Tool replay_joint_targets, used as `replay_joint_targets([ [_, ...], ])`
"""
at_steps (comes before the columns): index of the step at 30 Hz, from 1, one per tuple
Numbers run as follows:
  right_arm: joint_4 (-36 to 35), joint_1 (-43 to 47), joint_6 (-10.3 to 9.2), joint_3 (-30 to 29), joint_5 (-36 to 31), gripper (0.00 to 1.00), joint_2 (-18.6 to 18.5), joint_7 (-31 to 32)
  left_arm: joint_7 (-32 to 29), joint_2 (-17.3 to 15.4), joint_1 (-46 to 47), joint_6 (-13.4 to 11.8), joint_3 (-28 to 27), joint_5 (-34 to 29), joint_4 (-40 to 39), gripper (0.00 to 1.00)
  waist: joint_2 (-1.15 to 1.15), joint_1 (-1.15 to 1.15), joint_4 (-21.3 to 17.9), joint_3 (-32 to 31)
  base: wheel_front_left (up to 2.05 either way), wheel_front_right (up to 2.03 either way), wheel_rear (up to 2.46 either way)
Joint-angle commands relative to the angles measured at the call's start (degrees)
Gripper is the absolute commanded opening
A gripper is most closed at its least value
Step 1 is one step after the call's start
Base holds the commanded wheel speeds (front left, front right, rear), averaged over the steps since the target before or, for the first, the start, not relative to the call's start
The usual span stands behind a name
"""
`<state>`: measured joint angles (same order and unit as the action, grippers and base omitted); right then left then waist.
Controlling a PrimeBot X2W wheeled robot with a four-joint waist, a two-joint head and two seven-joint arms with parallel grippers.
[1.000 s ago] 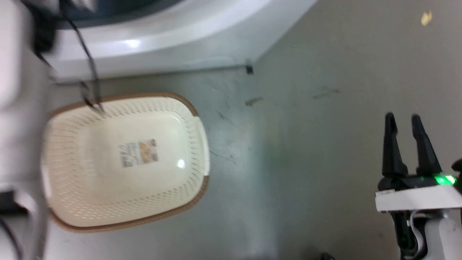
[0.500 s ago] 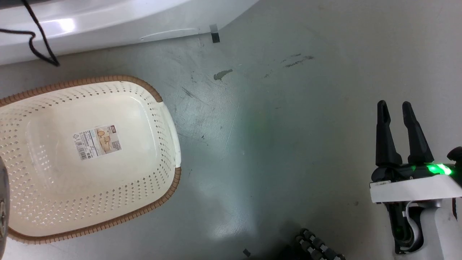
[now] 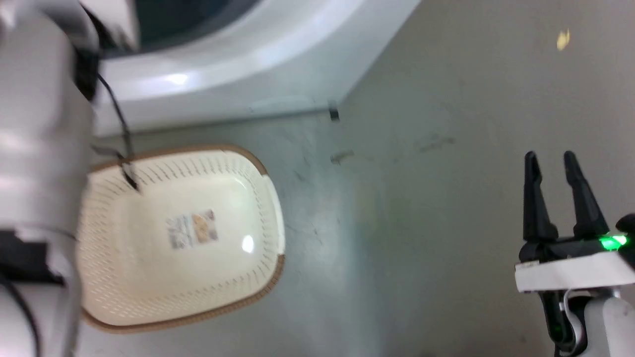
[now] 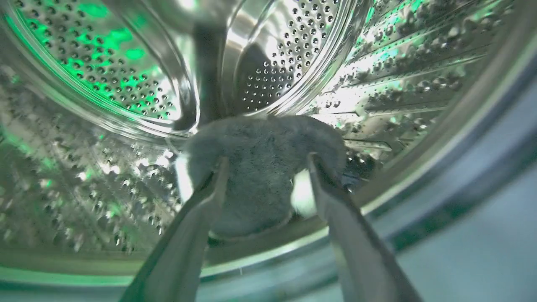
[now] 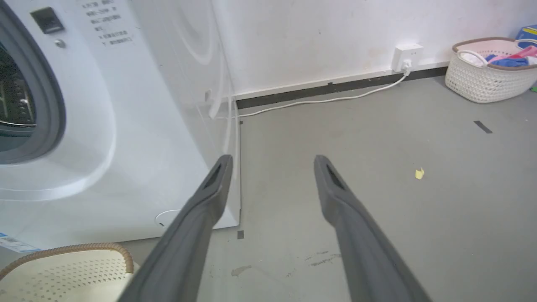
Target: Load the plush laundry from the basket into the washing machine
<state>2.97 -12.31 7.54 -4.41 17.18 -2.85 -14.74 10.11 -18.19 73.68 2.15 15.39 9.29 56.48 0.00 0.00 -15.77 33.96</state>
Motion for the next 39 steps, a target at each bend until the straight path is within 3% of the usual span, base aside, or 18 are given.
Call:
replay_joint_targets([
  [1, -0.4, 0.7, -0.05, -0.2, -0.8, 1.0, 0.0, -0.3, 1.4, 0.9, -2.6, 0.3, -0.1, 0.6, -0.3, 1.0, 0.0, 0.0, 3.8, -6.6, 0.0, 0.0, 0.0],
  [8, -0.5, 4.5, -0.05, -1.0, -4.3, 1.0, 0.0, -0.3, 4.7, 3.4, -19.7, -0.6, -2.1, 4.1, -8.6, 1.0, 0.0, 0.0, 8.2, -17.0, 0.0, 0.0, 0.0],
  [13, -0.6, 7.2, -0.05, -1.9, -4.9, 1.0, 0.0, -0.3, 4.8, 4.0, -32.1, -1.7, -4.0, 5.8, -19.6, 1.0, 0.0, 0.0, 10.2, -21.5, 0.0, 0.0, 0.0],
  [14, -0.5, 8.6, -0.05, -1.6, -5.3, 1.0, 0.0, -0.3, 4.9, 4.8, -39.5, -3.2, -4.8, 6.0, -26.3, 1.0, 0.0, 0.0, 11.0, -23.3, 0.0, 0.0, 0.0],
  [15, -0.5, 8.6, -0.05, -1.6, -5.3, 1.0, 0.0, -0.3, 4.9, 4.8, -39.5, -3.2, -4.8, 6.0, -26.3, 1.0, 0.0, 0.0, 11.0, -23.3, 0.0, 0.0, 0.0],
  [16, -0.1, 9.8, -0.05, -1.0, -6.0, 1.0, 0.0, -0.3, 4.9, 5.4, -46.4, -4.4, -5.8, 6.1, -32.7, 1.0, 0.0, 0.0, 11.8, -24.8, 0.0, 0.0, 0.0],
  [18, -0.1, 10.3, -0.05, -0.7, -6.3, 1.0, 0.0, -0.3, 4.9, 5.7, -49.7, -5.0, -6.2, 5.9, -35.6, 1.0, 0.0, 0.0, 12.1, -25.5, 0.0, 0.0, 0.0],
  [19, -0.1, 11.2, -0.05, -0.5, -6.3, 1.0, 0.0, -0.3, 4.9, 6.6, -55.6, -6.0, -7.1, 5.7, -41.0, 1.0, 0.0, 0.0, 12.7, -26.9, 0.0, 0.0, 0.0],
  [26, 0.0, 13.5, -0.05, 0.3, -6.2, 1.0, 0.0, -0.3, 4.9, 10.2, -70.0, -7.9, -11.3, 4.9, -53.2, 1.0, 0.0, 0.0, 13.8, -30.4, 0.0, 0.0, 0.0],
  [32, -0.9, 16.3, -0.05, 2.1, -10.8, 1.0, 0.0, -0.3, 4.9, 12.9, -78.3, -5.6, -10.5, 2.2, -56.0, 1.0, 0.0, 0.0, 14.5, -32.5, 0.0, 0.0, 0.0],
  [39, -1.4, 17.7, -0.05, 3.1, -12.1, 1.0, 0.0, -0.3, 4.9, 14.1, -80.1, -4.0, -9.6, 0.8, -54.7, 1.0, 0.0, 0.0, 14.6, -32.8, 0.0, 0.0, 0.0],
])
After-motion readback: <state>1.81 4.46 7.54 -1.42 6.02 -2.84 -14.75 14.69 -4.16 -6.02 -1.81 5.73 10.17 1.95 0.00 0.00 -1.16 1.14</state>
